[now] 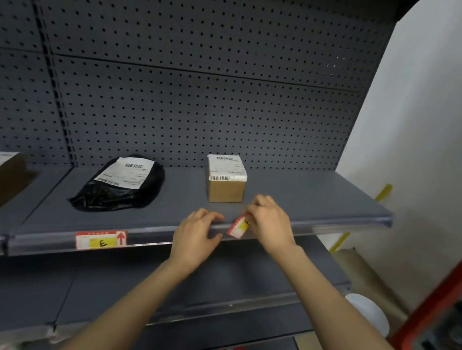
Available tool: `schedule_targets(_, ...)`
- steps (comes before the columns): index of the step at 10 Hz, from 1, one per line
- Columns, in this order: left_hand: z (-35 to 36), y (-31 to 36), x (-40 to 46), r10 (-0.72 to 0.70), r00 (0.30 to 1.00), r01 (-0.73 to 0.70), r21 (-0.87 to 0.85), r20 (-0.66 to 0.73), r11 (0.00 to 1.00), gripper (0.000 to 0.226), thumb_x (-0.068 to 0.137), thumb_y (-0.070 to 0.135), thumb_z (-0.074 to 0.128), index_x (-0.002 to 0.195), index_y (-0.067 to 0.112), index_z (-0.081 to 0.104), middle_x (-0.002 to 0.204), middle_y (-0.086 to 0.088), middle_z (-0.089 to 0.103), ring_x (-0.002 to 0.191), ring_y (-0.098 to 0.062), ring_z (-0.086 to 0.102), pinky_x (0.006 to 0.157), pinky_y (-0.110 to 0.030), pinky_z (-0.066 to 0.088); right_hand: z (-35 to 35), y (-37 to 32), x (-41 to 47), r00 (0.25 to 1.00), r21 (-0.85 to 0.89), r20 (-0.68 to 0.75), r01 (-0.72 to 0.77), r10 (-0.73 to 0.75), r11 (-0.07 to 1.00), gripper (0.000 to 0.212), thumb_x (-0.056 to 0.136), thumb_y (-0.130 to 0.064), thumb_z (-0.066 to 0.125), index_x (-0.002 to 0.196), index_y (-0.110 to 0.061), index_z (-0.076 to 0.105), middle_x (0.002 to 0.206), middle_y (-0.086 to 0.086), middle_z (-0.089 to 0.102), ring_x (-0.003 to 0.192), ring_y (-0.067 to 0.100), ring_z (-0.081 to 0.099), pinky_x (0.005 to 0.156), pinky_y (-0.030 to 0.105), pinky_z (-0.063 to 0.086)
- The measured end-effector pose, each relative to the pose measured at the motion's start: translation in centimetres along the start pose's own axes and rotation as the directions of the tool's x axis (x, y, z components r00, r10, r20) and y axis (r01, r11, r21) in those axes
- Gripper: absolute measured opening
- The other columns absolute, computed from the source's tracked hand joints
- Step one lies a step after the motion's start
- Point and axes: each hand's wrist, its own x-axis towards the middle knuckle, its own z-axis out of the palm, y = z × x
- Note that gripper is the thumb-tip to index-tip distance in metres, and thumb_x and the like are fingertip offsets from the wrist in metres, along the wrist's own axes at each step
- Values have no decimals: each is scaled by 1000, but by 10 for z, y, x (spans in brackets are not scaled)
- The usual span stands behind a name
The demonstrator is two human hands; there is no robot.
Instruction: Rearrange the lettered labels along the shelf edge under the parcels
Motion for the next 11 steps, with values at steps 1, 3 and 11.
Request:
schedule_targets(1, 10, 4, -2, 0, 999, 1, 44, -39, 999, 35, 76, 20, 69, 110, 22, 61, 106, -2, 62, 100, -22, 56, 86, -36, 46, 0, 16, 1, 999, 86, 45, -15, 11, 996, 16, 87, -12, 58, 98, -15, 68, 99, 7, 64, 93, 29, 61, 75, 35, 47)
schedule_targets(3, 7, 4, -13, -40, 995, 50, 107, -90, 993, 34, 76, 20, 70, 108, 22, 62, 103, -2, 63, 98, -21, 56, 81, -35, 46, 11, 18, 2, 994, 429, 79, -100, 73, 898, 9, 84, -17, 66, 89, -19, 73, 97, 0, 71, 86, 11, 61, 85, 28, 49)
schedule_targets(11, -5, 0, -23, 53, 993, -71, 172, 105, 983, 46, 81, 20, 63, 125, 22, 50, 119, 0, 54, 107, -18, 50, 89, -34, 45, 26, 15, -17, 992, 163, -113, 72, -54, 984, 19, 86, -14, 58, 98, -21, 70, 100, 0, 64, 95, 21, 58, 82, 33, 39)
